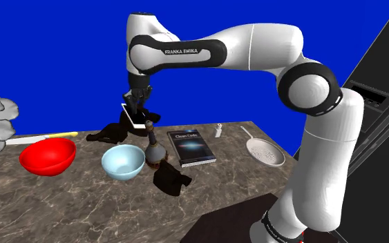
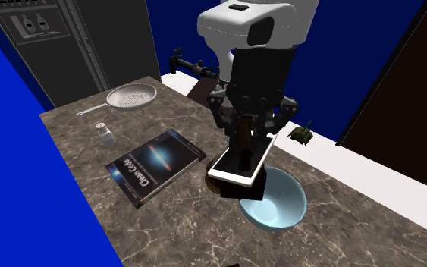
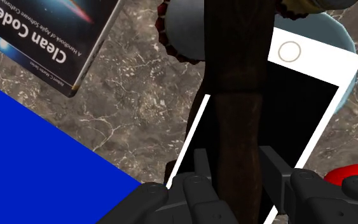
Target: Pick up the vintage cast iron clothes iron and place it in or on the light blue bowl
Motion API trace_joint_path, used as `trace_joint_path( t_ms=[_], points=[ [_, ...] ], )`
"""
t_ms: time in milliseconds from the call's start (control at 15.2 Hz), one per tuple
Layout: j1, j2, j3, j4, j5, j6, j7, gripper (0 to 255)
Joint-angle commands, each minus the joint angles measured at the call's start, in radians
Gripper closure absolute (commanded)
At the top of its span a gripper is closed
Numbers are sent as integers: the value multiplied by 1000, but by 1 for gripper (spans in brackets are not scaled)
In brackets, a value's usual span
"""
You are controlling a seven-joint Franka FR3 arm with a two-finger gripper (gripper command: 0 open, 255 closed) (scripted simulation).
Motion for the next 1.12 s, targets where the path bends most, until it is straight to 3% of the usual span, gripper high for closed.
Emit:
trace_joint_path(
  t_ms=[0, 264, 1056],
  points=[
    [30, 2, 14, 12, -7, -13, 45, 255],
    [91, 4, 42, 35, -21, -42, 132, 255],
    [88, 26, 38, -95, -32, 108, 149, 255]
  ],
)
